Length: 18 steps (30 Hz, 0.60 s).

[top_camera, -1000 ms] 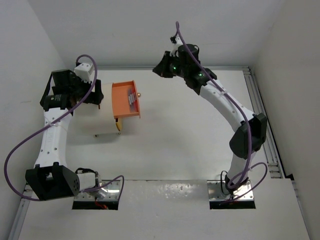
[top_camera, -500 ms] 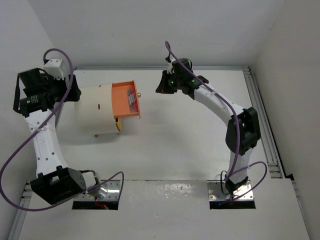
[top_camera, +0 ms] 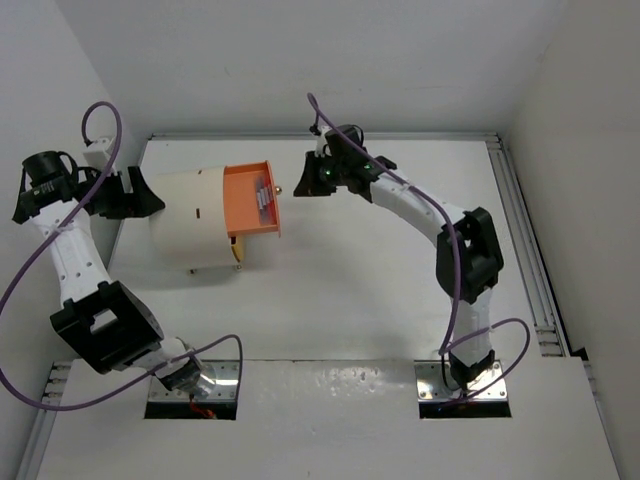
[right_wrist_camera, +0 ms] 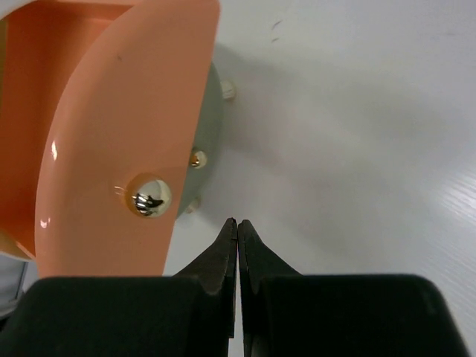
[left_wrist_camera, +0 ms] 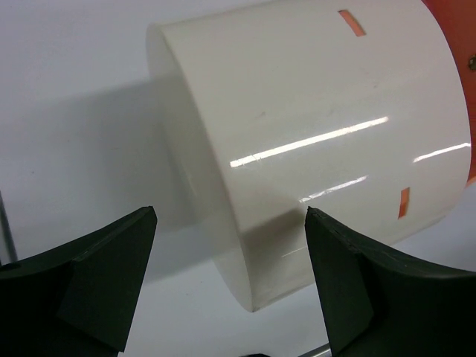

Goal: Sort the stationery into containers
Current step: Close the drawer in the storage box.

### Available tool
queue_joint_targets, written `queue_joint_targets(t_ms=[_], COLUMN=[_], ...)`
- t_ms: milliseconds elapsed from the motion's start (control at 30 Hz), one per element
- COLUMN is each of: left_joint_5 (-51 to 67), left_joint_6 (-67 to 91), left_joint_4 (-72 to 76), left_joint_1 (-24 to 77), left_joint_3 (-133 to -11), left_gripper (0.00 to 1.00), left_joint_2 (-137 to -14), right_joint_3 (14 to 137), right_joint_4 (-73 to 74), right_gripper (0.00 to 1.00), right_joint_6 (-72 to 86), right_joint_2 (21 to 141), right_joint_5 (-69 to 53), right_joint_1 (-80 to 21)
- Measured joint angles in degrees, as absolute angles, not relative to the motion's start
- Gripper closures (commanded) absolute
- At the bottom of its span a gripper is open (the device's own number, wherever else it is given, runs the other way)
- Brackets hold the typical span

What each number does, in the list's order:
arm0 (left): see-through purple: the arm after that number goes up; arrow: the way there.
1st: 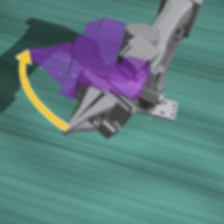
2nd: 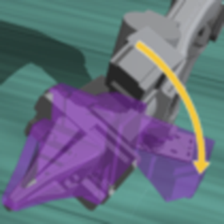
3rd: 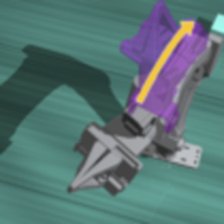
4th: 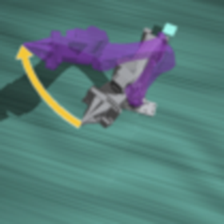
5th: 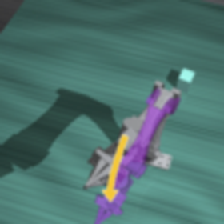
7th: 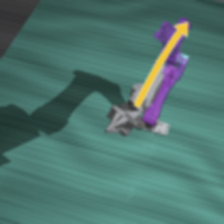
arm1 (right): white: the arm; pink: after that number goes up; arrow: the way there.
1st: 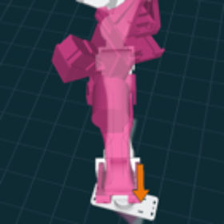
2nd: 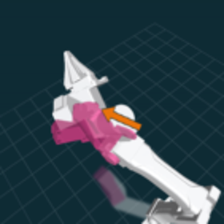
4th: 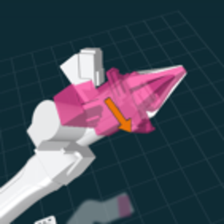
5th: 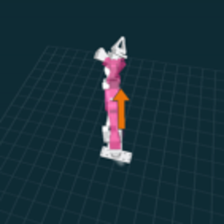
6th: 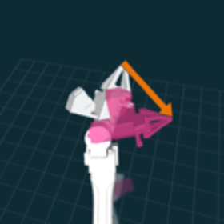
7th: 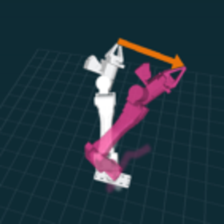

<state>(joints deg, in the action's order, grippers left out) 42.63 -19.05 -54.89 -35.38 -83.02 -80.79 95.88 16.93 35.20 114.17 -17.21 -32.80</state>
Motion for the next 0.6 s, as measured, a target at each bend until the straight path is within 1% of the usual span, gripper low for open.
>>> queue_joint_targets(t_ms=[200,600], left_joint_5=[45.9,48.3], left_joint_6=[-20.1,-20.5], left_joint_4=[-55.5,-55.4], left_joint_1=[-36.2,-36.3], left_joint_3=[-82.0,-80.2], left_gripper=[0.13,0.13], left_joint_2=[-81.3,-81.4], right_joint_3=[100.0,108.6], right_joint_4=[15.8,14.7], right_gripper=[1.00,1.00], right_joint_6=[36.0,36.0], right_joint_2=[117.8,123.1], right_joint_5=[-19.7,-20.2], right_joint_1=[-35.5,-39.7])
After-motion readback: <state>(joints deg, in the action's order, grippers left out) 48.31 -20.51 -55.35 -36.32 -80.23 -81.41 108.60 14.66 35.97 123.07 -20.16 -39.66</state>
